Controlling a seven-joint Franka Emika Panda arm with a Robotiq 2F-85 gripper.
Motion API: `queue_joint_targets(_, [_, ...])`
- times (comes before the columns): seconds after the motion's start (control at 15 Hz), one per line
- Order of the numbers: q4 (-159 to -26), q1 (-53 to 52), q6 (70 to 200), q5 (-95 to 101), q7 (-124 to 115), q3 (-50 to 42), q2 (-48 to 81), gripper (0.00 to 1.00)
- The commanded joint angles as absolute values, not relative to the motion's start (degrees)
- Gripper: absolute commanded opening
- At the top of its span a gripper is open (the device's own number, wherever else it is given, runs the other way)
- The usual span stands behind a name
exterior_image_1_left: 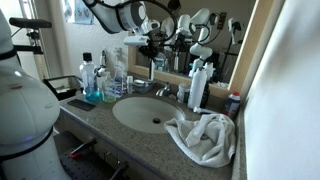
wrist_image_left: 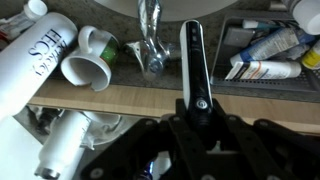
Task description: Attach the electric toothbrush to its charging port
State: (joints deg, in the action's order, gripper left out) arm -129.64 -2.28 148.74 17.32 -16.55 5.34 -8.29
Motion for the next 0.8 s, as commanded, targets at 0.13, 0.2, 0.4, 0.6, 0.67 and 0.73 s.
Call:
queue_joint_targets(0.13, [-125.0,-5.9,152.8,10.2,-5.1,6.6,-4.0,0.13])
queue_joint_targets(0.2, [-124.3,-6.6,153.4,8.9,-3.0,6.8,-3.1,0.13])
queue_joint_targets(0.4, [-121.5,-8.4,154.5,6.1,2.6,8.0,0.2,0.13])
queue_joint_targets(0.6, [-118.3,-9.5,154.4,4.0,7.2,9.2,3.5,0.13])
queue_joint_targets(0.67, [-117.1,-9.8,154.2,3.3,8.6,9.7,4.5,0.13])
queue_joint_targets(0.73, [-115.9,-10.1,153.9,2.9,9.7,10.2,5.6,0.13])
